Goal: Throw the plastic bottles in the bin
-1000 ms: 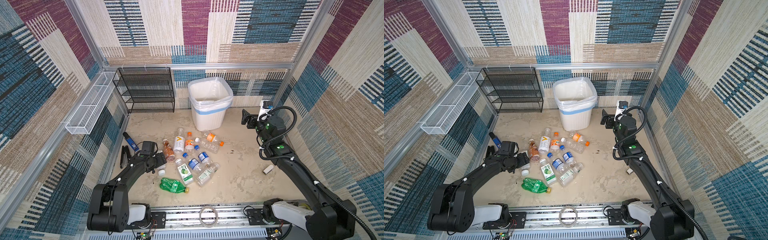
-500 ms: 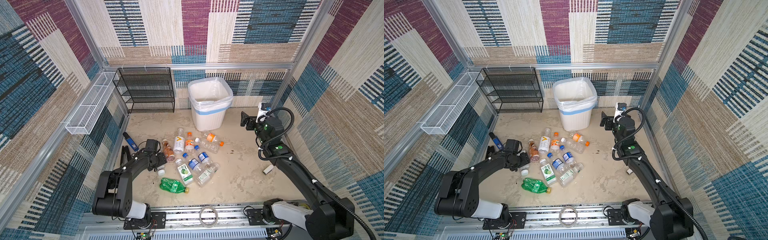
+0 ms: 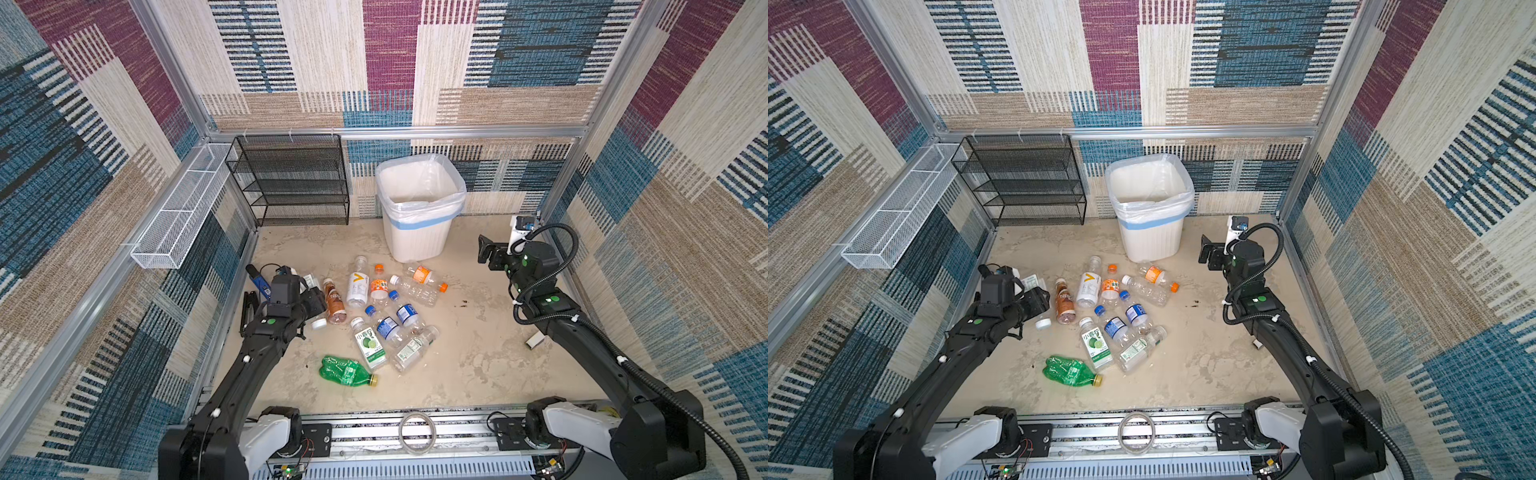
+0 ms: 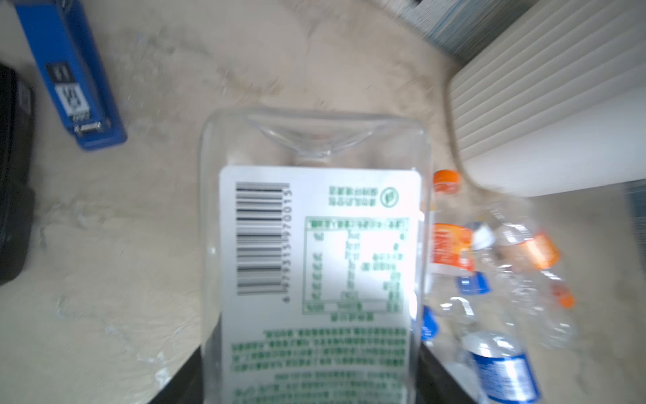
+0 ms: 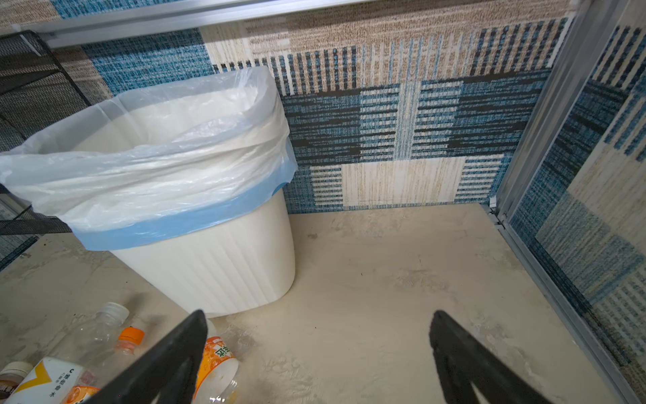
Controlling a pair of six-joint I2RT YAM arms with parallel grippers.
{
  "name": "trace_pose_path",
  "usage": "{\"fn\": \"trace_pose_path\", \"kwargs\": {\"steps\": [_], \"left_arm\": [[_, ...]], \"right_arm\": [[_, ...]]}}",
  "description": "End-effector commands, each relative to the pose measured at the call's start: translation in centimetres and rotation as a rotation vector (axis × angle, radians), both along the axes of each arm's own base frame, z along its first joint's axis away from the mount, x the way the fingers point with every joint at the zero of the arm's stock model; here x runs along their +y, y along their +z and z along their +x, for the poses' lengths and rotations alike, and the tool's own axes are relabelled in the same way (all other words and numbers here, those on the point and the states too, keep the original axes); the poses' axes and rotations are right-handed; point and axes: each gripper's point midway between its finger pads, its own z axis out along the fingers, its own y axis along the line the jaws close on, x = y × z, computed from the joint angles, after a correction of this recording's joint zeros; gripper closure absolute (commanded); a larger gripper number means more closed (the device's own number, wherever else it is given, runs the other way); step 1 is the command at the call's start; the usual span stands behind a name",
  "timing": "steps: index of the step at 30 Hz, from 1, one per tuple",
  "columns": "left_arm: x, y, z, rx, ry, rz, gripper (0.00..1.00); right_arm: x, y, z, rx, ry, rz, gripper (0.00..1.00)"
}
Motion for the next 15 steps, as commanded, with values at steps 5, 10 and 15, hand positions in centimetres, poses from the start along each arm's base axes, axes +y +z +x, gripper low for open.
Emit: {"fn": "trace_pose_path", "kwargs": {"steps": [5,10,15], "left_arm": [[-4.0,18.8,-2.5,-0.762,-0.226,-0.079,0.46],[-5.6,27.6,-5.7,-1.087,-0.354,0.008,0.49],[-7.1,33.8,-8.4,-1.314,-0.458,0.049,0.50]], "right_arm": [[0.3,-0.3,0.1,-0.003,0.012,0.037,0.00],[0.6,0.8,0.3,-0.026,0.026,0.043,0.01],[0.1,2.7,-0.3,-0.071,0.004,0.043,0.02]]}}
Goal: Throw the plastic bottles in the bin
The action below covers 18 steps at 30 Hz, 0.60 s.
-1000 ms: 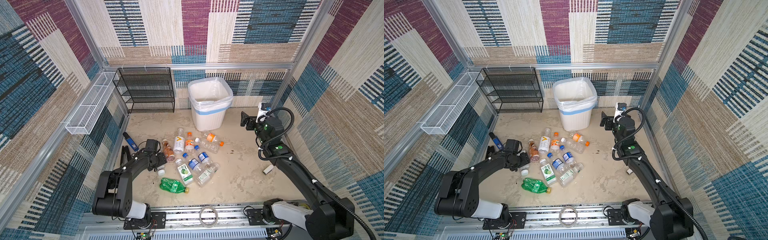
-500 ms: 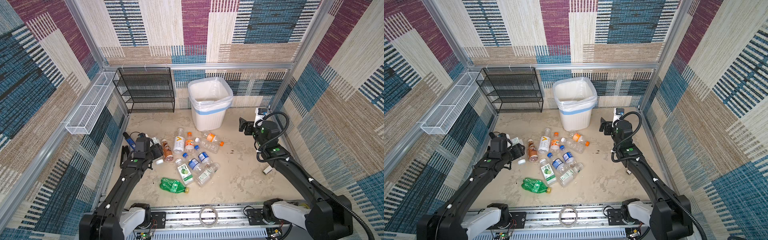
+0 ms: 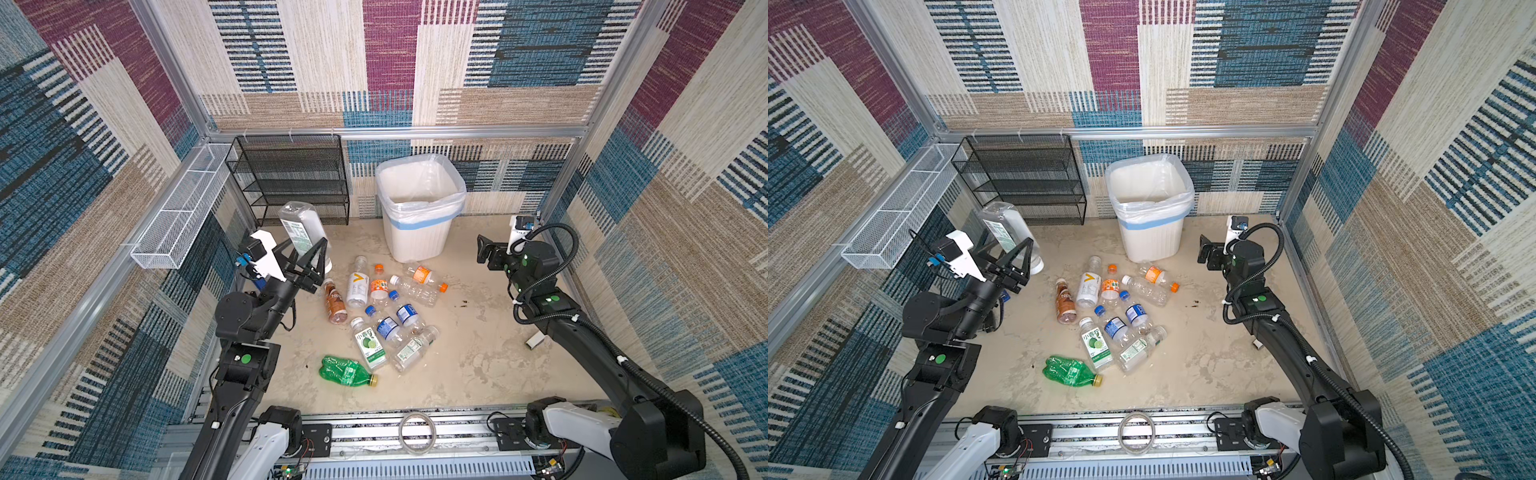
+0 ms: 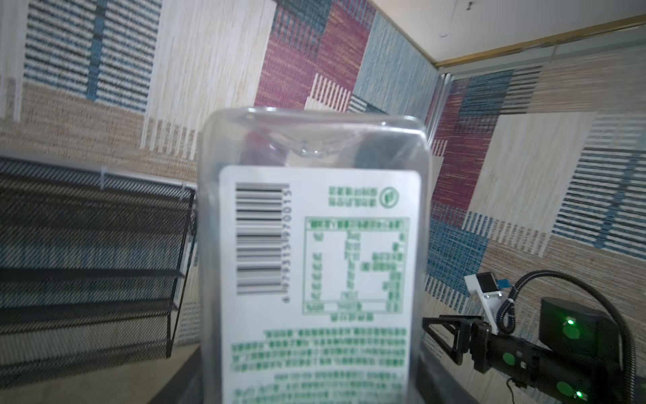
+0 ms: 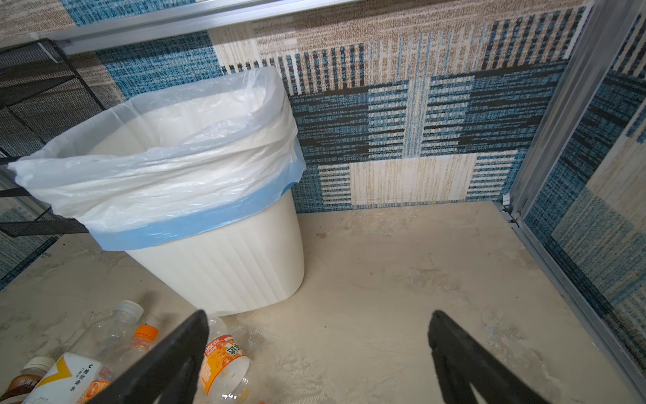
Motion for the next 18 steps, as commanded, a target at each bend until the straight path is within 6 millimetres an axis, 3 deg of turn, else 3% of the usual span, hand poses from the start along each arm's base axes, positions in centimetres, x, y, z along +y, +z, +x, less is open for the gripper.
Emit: {"fn": "trace_pose_path", "kwargs": {"steps": [1,5,8,10,12,15,17,18], "left_arm": [[-1.4,5.7,-3.2,-0.276,-0.065,0.071,0.50],[-2.4,9.9,-4.3,-0.454,-0.113,0.083,0.50],[-3.8,13.3,-2.1,-0.500,-0.208,0.033,0.51],[-5.6,15.0,1.5,-0.451,-0.292,0.004,0.52],[-8.3,15.9,7.0,-0.326,-0.368,-0.033,0.52],[-13.6,14.4,14.9,-0.092,-0.485,-0.008,0.45],[-16.0,12.8,18.6,0.029,-0.506,0.023,0.37],[-16.6,12.4,19.6,0.053,-0.512,0.022,0.34]], "right_arm": [[-0.4,2.2,-0.4,-0.066,-0.019,0.019,0.02],[-0.8,3.1,-0.9,-0.106,-0.037,0.027,0.02],[-0.9,3.5,-1.0,-0.123,-0.038,0.038,0.03],[-0.8,3.6,-0.9,-0.128,-0.038,0.048,0.03],[-0.7,3.4,-1.0,-0.129,-0.031,0.062,0.03],[-0.1,2.8,-0.9,-0.111,-0.003,0.081,0.03],[0.4,2.0,-1.0,-0.085,0.028,0.086,0.03],[0.6,1.7,-1.0,-0.069,0.036,0.085,0.03]]}}
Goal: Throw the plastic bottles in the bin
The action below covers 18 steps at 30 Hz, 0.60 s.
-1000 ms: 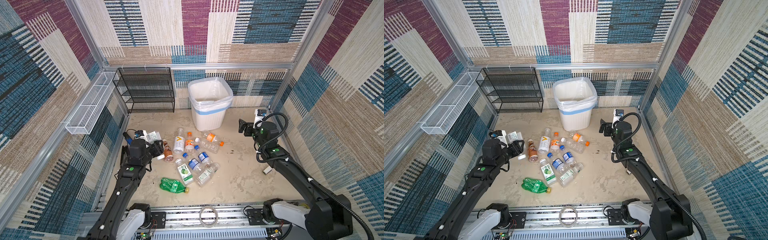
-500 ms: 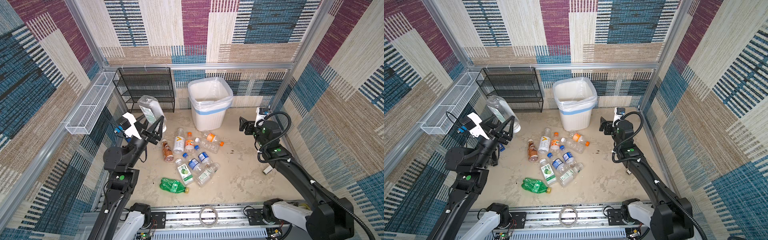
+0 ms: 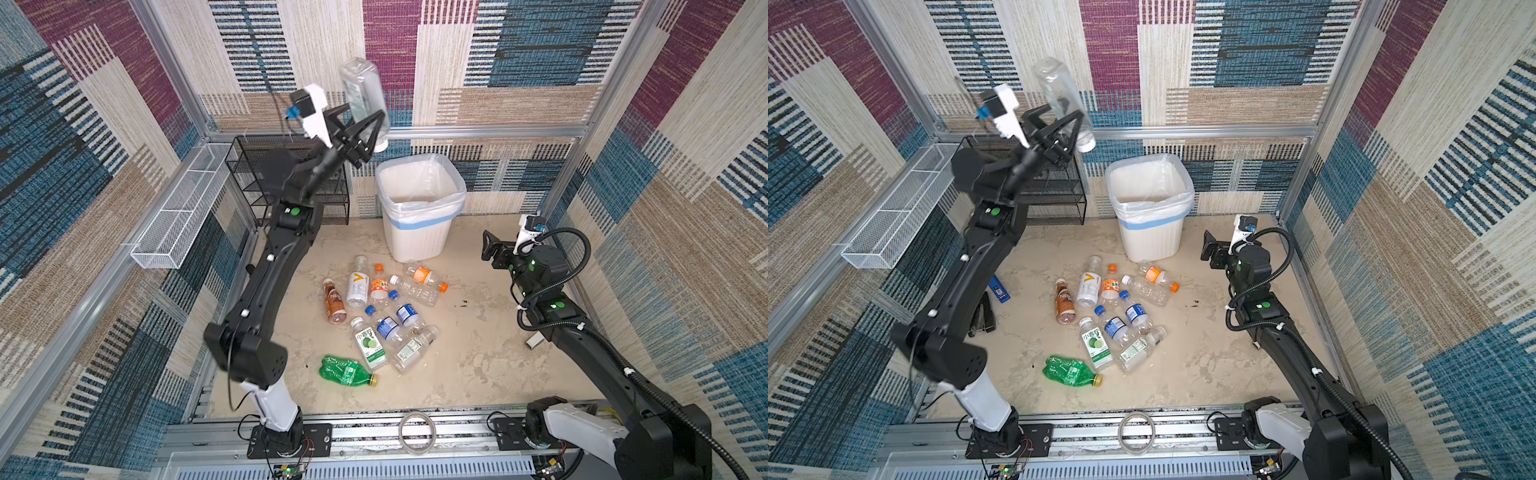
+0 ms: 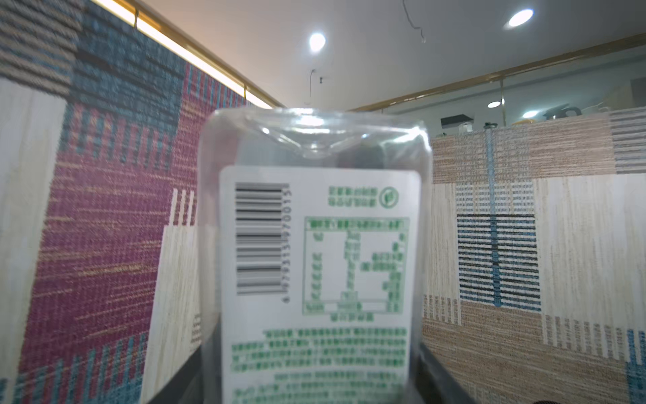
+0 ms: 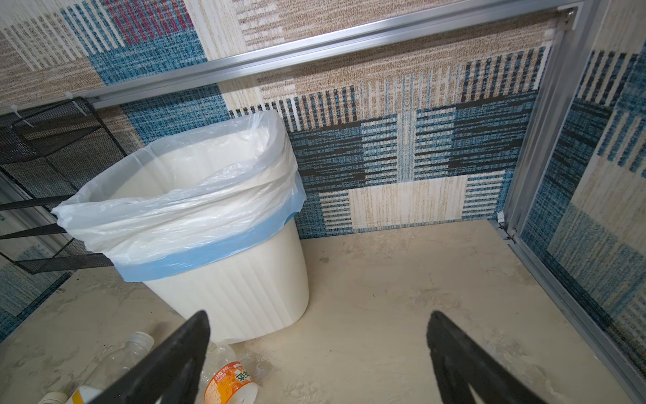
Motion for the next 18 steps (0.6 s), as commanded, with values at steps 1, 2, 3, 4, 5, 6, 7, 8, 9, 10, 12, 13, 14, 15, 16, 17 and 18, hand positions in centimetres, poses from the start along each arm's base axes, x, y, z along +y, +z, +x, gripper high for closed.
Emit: {"fn": "trace_pose_path", "kwargs": {"steps": [1,2,3,4,5,6,7,8,9,10,12,13,14,15,16,17,18], "left_arm": [[-3.0,-4.4,4.0,0.266,-0.071,0.088,0.29],[-3.0,-4.6,4.6,0.274,-0.058,0.084,0.21],[-3.0,-4.7,4.8,0.274,-0.044,0.081,0.16],[-2.7,-4.6,4.8,0.267,-0.025,0.083,0.14],[-2.6,-4.4,4.4,0.252,-0.018,0.084,0.11],[-2.1,-4.4,4.7,0.256,0.023,0.072,0.09],[-1.7,-4.2,4.5,0.250,0.044,0.073,0.08],[-1.4,-4.3,4.4,0.251,0.065,0.077,0.07],[-1.2,-4.4,4.3,0.255,0.078,0.085,0.06],[-1.1,-4.5,4.1,0.258,0.086,0.096,0.06],[-0.9,-5.2,3.9,0.270,0.102,0.114,0.07],[-0.7,-5.5,3.7,0.277,0.109,0.124,0.07],[-0.4,-6.0,3.6,0.282,0.123,0.130,0.07],[0.0,-6.7,3.6,0.297,0.142,0.131,0.07],[0.3,-7.4,3.6,0.317,0.154,0.139,0.08],[0.5,-8.4,3.5,0.346,0.159,0.152,0.08],[0.8,-10.0,3.4,0.388,0.165,0.169,0.09]], "right_arm": [[0.9,-0.4,-0.1,0.017,0.051,0.020,0.03],[0.9,-0.8,-0.3,0.029,0.053,0.013,0.03],[0.8,-1.0,-0.5,0.033,0.049,0.009,0.02],[0.7,-1.2,-0.6,0.034,0.048,-0.001,0.02],[0.6,-1.4,-0.7,0.040,0.044,-0.007,0.02],[0.6,-1.6,-0.8,0.045,0.045,-0.011,0.02],[0.6,-1.7,-0.8,0.048,0.046,-0.012,0.02],[0.8,-1.9,-0.8,0.053,0.054,-0.011,0.02],[0.9,-2.1,-0.7,0.058,0.061,-0.008,0.02],[1.1,-2.3,-0.6,0.065,0.067,-0.005,0.02],[1.4,-2.6,-0.4,0.076,0.085,0.005,0.02],[1.7,-2.9,-0.4,0.085,0.098,0.007,0.02],[1.9,-3.2,-0.4,0.099,0.108,0.007,0.03],[2.3,-3.5,-0.3,0.123,0.131,0.006,0.03],[2.9,-3.8,-0.3,0.154,0.163,0.001,0.04],[3.5,-4.5,-0.4,0.192,0.196,-0.001,0.04],[4.3,-5.4,-0.7,0.239,0.240,-0.002,0.05]]}}
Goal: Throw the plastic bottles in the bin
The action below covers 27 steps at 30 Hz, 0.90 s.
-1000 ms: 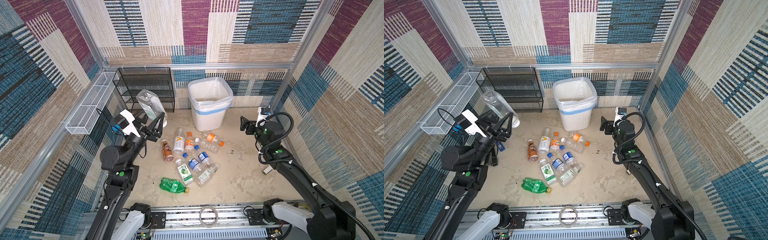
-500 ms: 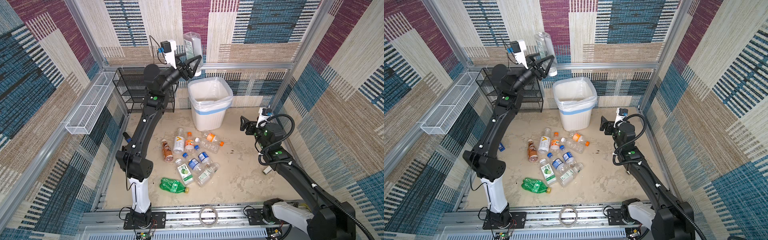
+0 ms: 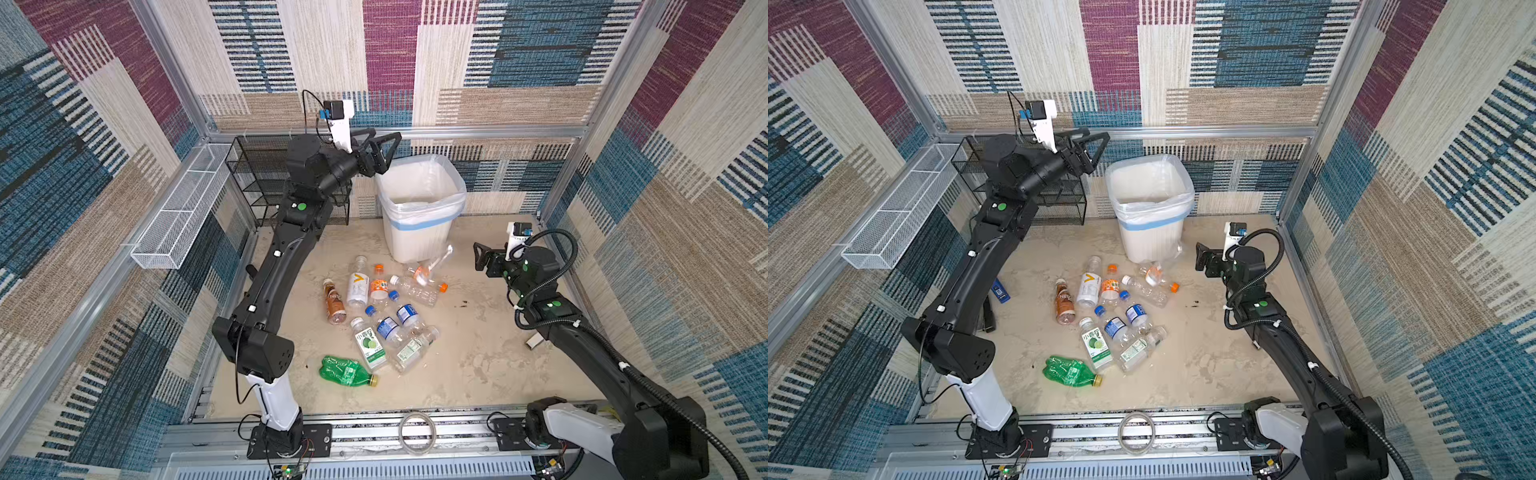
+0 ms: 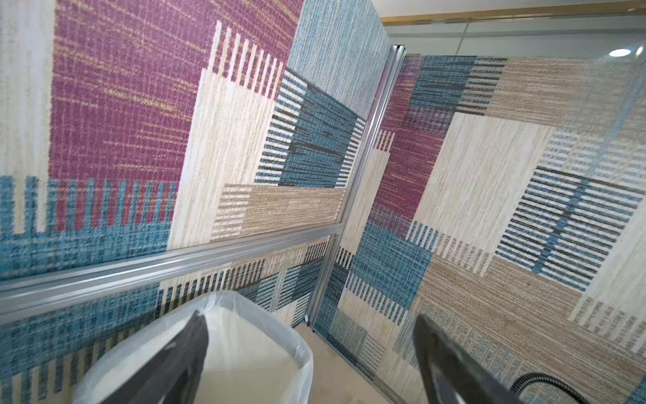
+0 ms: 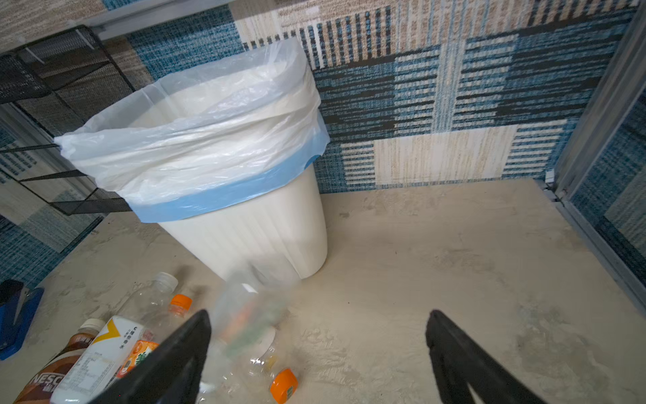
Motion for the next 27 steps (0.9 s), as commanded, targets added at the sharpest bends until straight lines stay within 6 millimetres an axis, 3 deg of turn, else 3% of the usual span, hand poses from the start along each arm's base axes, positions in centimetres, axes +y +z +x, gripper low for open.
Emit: {"fn": "trace_pose_path", "kwargs": {"steps": [1,3,7,11,16,21,24,27], "left_arm": [[1.1,-3.3,-0.3,0.053,0.052,0.066,0.10],[2.0,-6.8,-0.9,0.121,0.077,0.094,0.10],[4.8,-12.9,-2.0,0.265,0.127,0.101,0.11],[6.5,-17.4,-3.1,0.386,0.149,0.116,0.13],[9.4,-22.7,-5.1,0.512,0.210,0.096,0.13],[12.1,-25.9,-7.5,0.597,0.272,0.121,0.14],[13.2,-26.5,-8.9,0.606,0.305,0.146,0.14],[14.1,-26.7,-10.0,0.612,0.334,0.169,0.13]], "right_arm": [[2.5,-2.4,-1.1,0.138,0.142,0.010,0.05],[2.6,-4.4,-2.3,0.229,0.144,0.005,0.05],[0.6,-7.7,-4.3,0.341,0.028,0.030,0.02],[-5.0,-11.3,-4.8,0.467,-0.314,0.022,0.02],[-9.5,-11.8,-4.2,0.475,-0.492,0.079,0.02],[-17.2,-11.8,-3.9,0.445,-0.689,0.159,0.03],[-21.1,-11.6,-3.4,0.429,-0.758,0.145,0.02],[-23.5,-11.5,-2.1,0.443,-0.802,0.033,0.01]]}}
